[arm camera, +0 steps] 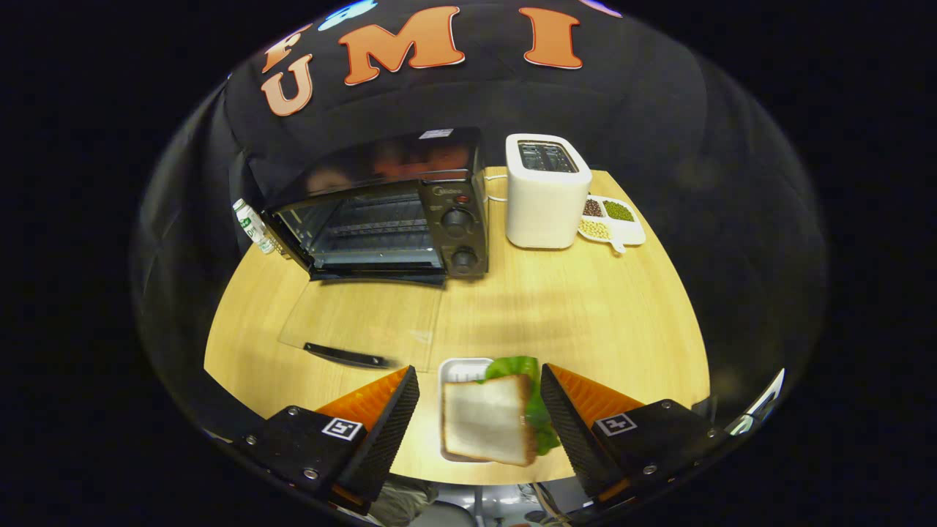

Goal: Open the toaster oven, put the food inside, and close the toaster oven door.

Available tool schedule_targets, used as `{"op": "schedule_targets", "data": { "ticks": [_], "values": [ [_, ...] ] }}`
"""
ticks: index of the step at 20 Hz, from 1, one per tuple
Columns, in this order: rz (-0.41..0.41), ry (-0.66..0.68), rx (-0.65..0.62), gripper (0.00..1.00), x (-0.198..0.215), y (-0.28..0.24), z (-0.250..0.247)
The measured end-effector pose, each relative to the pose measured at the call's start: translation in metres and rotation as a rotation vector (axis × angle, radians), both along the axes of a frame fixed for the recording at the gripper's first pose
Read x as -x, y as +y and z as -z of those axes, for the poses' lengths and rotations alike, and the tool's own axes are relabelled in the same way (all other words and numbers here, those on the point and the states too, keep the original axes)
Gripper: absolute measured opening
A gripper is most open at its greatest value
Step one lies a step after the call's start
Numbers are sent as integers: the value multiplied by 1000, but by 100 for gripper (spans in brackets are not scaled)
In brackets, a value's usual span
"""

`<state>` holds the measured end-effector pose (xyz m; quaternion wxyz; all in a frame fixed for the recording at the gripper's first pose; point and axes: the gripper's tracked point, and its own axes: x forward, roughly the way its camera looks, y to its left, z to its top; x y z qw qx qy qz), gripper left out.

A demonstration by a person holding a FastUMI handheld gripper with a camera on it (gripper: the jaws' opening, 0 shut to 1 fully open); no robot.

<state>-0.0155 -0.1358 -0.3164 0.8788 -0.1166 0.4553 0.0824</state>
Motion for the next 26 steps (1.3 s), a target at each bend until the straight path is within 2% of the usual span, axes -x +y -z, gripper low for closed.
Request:
{"op": "schedule_targets", "data": {
  "ticks": [3,7,12,14,20,22,24,25,26],
  "values": [
    [-17,102,-14,100,1,-25,11],
    [-15,258,-113,100,11,-34,40],
    [51,361,-239,98,10,-34,66],
    [64,392,-278,95,10,-31,71],
    [21,445,-284,66,15,-29,82],
    [45,475,-316,61,17,-28,80],
    [105,481,-355,48,17,-23,74],
    [116,470,-344,35,18,-26,72],
    [122,461,-327,32,19,-27,70]
  ]
}}
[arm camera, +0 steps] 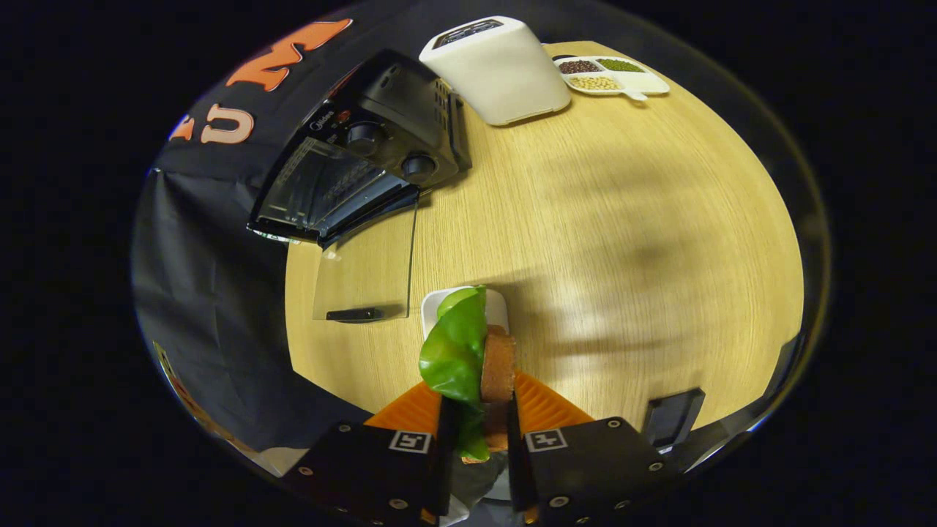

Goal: Open the toaster oven, put the food inside, and close the toaster oven door.

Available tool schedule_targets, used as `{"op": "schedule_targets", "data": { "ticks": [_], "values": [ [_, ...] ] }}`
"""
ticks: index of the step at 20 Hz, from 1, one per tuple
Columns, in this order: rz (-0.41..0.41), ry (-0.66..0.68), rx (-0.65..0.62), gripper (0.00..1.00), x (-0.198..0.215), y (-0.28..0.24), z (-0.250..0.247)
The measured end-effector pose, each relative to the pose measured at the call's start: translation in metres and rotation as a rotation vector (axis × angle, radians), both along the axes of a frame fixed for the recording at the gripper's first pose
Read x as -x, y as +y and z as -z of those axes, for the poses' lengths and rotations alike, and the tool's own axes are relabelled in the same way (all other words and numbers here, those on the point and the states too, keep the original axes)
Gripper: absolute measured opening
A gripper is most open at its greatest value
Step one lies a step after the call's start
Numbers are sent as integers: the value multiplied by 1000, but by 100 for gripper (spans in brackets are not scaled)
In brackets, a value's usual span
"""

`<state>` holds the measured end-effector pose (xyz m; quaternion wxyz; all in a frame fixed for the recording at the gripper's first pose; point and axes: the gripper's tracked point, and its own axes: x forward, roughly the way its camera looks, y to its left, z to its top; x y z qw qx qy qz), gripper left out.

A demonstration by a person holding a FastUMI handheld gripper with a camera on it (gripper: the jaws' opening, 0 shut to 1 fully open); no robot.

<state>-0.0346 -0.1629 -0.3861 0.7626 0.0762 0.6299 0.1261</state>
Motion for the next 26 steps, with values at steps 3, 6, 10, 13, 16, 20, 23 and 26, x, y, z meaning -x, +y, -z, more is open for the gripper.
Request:
{"op": "schedule_targets", "data": {
  "ticks": [3,6,10,13,16,20,23,26],
  "values": [
    [34,-7,55,27,6,-4,-20],
    [50,-87,71,27,-3,-1,-60],
    [128,-210,-7,27,-24,14,-107],
    [213,-281,-121,27,-39,34,-126],
    [280,-299,-245,27,-45,63,-131],
    [343,-314,-356,27,-49,104,-119],
    [399,-333,-439,27,-58,138,-106],
    [446,-340,-477,27,-71,165,-83]
  ]
}}
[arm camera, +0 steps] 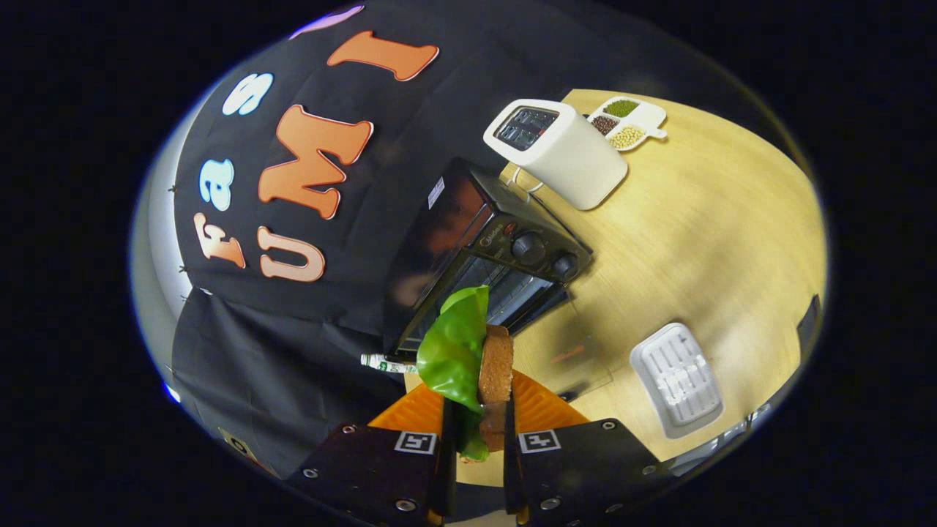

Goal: Open the toaster oven, put the food inside, and close the toaster oven door.

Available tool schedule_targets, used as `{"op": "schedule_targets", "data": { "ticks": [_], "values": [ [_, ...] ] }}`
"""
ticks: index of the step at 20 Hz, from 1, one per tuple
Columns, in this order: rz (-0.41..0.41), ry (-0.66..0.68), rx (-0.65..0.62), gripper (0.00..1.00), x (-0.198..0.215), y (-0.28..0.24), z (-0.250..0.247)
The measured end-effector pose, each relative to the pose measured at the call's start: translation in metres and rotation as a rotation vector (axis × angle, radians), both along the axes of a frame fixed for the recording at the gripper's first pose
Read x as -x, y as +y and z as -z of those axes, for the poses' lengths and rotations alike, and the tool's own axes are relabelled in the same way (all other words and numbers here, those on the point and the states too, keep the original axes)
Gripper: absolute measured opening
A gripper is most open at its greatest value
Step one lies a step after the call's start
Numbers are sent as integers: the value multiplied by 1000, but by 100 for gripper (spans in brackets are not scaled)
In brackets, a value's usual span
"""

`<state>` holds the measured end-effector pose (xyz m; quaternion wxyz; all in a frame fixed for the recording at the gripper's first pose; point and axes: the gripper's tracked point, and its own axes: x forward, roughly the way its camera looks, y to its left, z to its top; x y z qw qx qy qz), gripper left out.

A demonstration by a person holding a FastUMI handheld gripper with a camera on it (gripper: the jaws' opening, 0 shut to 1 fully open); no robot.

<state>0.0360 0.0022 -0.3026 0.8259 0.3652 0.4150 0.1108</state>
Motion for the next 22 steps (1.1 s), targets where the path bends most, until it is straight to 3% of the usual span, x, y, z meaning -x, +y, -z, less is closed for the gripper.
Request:
{"op": "schedule_targets", "data": {
  "ticks": [7,12,22],
  "values": [
    [143,-19,-80,27,-45,48,49],
    [293,-75,-110,27,-86,60,71],
    [547,-79,-225,29,-140,94,94]
  ]
}}
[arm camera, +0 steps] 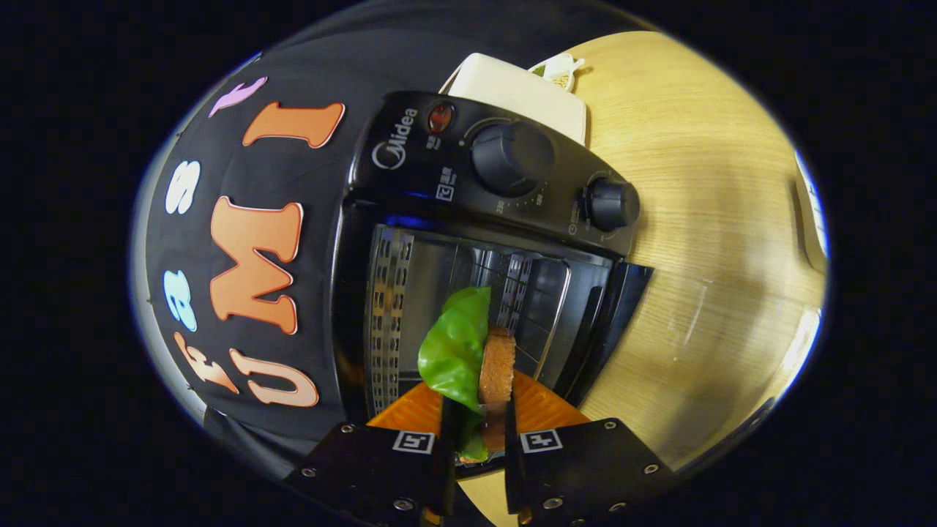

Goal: Open the toaster oven, put the food inside, and close the toaster oven door.

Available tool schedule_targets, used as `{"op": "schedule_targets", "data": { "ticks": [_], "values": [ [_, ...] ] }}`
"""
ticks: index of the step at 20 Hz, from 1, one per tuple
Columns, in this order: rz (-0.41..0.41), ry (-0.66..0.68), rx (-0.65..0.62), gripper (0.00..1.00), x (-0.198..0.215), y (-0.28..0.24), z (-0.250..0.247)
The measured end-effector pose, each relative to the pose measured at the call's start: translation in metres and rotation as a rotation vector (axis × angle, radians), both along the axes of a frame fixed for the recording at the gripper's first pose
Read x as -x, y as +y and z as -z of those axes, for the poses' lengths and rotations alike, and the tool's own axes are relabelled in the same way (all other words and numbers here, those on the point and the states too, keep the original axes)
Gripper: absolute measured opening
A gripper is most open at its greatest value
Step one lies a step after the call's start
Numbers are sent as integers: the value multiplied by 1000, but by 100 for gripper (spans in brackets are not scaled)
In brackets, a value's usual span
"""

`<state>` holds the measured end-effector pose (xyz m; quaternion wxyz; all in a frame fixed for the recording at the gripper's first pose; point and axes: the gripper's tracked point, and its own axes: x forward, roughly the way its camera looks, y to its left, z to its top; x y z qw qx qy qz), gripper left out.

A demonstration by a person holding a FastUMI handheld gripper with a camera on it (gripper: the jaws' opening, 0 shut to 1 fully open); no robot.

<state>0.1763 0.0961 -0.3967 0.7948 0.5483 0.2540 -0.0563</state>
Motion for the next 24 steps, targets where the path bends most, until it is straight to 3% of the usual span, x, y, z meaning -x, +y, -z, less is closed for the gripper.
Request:
{"op": "schedule_targets", "data": {
  "ticks": [4,8,10,13,16,20,24],
  "values": [
    [30,42,33,38,-1,0,6],
    [8,69,13,58,2,4,6],
    [2,113,54,69,11,0,14],
    [-27,124,64,98,19,1,14],
    [-123,101,97,98,32,13,7],
    [-307,98,265,98,83,16,9],
    [-452,92,557,98,133,-1,3]
  ]
}}
